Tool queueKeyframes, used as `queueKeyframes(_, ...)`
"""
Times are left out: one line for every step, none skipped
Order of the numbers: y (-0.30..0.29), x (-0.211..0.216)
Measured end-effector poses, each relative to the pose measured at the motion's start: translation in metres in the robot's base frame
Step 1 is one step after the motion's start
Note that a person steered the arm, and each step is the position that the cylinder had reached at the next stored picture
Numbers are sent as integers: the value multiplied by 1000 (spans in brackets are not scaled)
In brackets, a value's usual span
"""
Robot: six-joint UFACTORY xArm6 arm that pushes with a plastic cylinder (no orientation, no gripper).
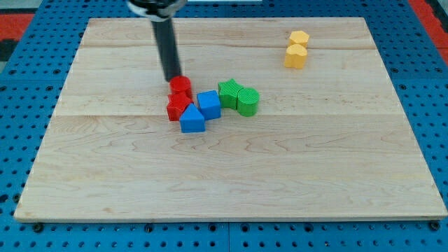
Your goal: Point your arm to the top center
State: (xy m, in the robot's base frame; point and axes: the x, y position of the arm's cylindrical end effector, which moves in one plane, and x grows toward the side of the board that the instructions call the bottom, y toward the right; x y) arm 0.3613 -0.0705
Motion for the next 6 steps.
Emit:
queueKeyframes(19, 4)
queueKeyframes(46, -52)
queueKeyframes(105, -91)
queueKeyframes(131, -126)
queueKeyframes(129, -135)
queueKeyframes(123, -142)
